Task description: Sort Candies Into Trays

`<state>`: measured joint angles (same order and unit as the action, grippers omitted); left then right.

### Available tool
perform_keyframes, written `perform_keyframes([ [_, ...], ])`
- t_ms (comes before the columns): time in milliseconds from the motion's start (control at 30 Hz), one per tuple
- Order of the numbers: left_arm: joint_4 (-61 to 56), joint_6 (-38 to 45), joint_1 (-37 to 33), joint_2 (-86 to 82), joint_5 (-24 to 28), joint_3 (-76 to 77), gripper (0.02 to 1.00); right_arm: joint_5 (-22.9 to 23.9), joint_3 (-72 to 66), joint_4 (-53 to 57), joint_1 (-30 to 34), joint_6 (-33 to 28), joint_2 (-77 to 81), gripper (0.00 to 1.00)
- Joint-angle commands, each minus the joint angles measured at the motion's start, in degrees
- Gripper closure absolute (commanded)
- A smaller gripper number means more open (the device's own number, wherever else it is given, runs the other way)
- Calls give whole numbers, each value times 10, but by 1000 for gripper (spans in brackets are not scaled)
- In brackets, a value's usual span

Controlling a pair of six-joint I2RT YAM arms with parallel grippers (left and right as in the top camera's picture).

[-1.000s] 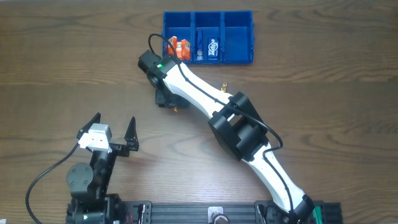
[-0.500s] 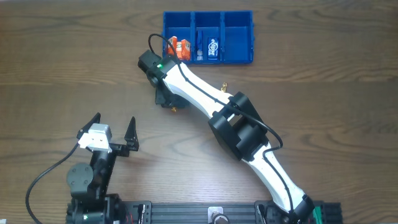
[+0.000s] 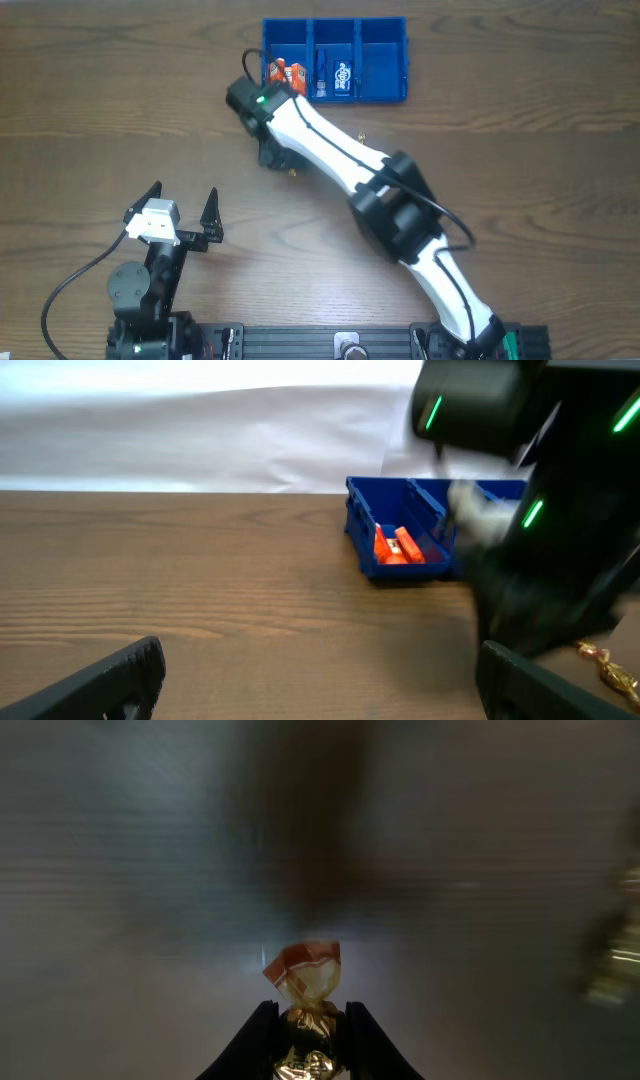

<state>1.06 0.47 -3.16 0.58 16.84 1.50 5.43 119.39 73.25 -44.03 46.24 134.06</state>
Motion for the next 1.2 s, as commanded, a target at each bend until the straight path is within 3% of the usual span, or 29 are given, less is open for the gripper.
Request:
perform_keyframes([
  [33,17,9,2,-3,11,-12,20,87,5,14,41,-40,-131,862],
  [200,17,9,2,-3,11,-12,20,126,5,-25,119,-120,-172,862],
  [467,17,8,2,-3,11,-12,20,115,5,-180,219,-214,-128,862],
  [1067,17,9,2,-3,11,-12,20,112,5,-312,259,-240,-22,853],
  [1133,17,9,2,-3,11,-12,20,112,5,-312,259,-240,-22,827],
  [1200,17,8,2,-3,11,-12,20,112,5,-311,259,-240,-22,724],
])
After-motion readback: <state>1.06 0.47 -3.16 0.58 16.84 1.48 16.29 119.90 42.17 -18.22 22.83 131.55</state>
